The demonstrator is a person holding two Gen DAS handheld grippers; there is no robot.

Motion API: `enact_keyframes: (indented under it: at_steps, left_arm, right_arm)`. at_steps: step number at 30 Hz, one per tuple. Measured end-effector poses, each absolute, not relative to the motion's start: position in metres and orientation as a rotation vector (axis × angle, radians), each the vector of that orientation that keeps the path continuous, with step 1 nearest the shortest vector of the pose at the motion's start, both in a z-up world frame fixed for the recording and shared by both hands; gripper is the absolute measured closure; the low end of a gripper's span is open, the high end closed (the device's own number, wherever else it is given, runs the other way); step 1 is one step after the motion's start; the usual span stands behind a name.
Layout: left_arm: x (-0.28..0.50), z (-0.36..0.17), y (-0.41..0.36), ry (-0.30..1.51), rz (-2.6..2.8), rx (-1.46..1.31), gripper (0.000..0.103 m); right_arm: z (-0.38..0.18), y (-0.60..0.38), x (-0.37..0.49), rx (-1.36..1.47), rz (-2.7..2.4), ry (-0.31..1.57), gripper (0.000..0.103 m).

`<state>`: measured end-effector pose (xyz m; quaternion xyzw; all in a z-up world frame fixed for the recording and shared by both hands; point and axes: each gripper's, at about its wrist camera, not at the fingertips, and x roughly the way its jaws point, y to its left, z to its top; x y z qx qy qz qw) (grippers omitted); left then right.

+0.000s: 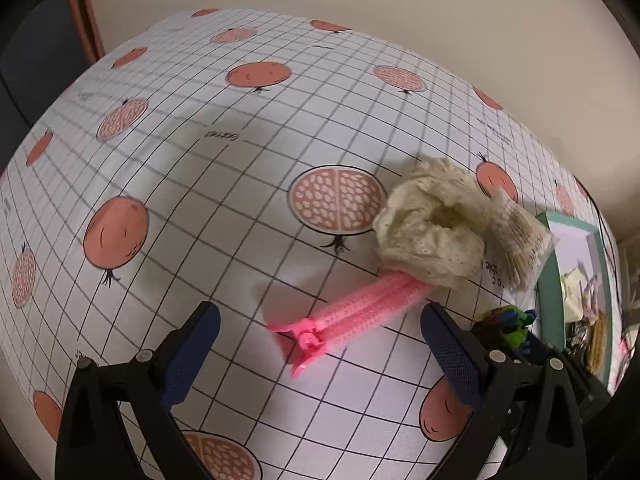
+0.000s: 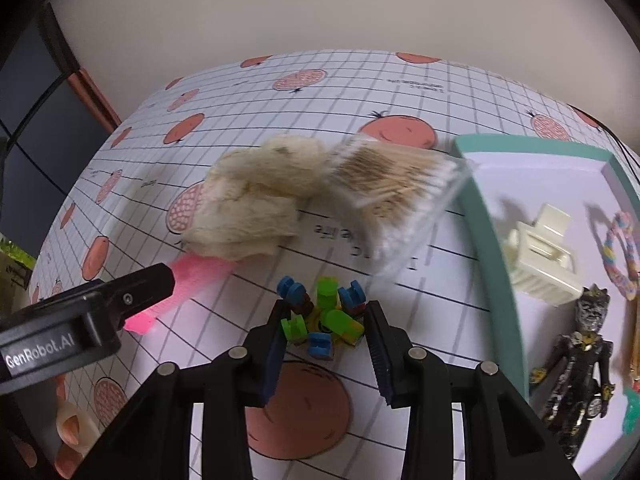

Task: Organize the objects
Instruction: 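Grasp the pink hair roller with the left tool while the right tool holds the block toy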

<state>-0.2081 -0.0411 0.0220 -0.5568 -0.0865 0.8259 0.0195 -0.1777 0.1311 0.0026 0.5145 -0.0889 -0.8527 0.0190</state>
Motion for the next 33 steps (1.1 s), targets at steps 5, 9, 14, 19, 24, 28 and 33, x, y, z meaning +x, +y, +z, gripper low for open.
enact_keyframes:
  at_steps: [5, 9, 14, 19, 24, 28, 33]
  left_arm:
    - [-0.207, 0.022, -0.023, -0.132, 2.563, -1.702, 0.003]
    - [-0.207, 0.02, -0.013, -0.079, 2.565, -1.691, 0.003]
    - [-0.209, 0.018, -0.007, -0.062, 2.57, -1.666, 0.004]
    - [-0.208, 0.015, -0.003, -0.027, 2.572, -1.68, 0.014]
    - [-0.206, 0.01, 0.0, -0.013, 2.538, -1.707, 0.029]
    - [-0.205, 0.007, 0.005, 0.015, 2.502, -1.736, 0.044]
    - [-0.2, 0.008, 0.011, 0.06, 2.467, -1.749, 0.057]
  right_arm:
    - [0.003, 0.143, -0.175, 1.613, -2.643, -0.317, 0.063]
    - [0.004, 0.146, -0.173, 1.62, -2.64, -0.304, 0.063]
    - [0.003, 0.149, -0.173, 1.623, -2.637, -0.314, 0.063]
    - [0.004, 0.154, -0.171, 1.628, -2.636, -0.334, 0.063]
    - [0.004, 0.158, -0.17, 1.629, -2.635, -0.352, 0.063]
    - [0.004, 0.16, -0.171, 1.632, -2.632, -0.354, 0.063]
    - [0.004, 0.16, -0.169, 1.637, -2.628, -0.348, 0.063]
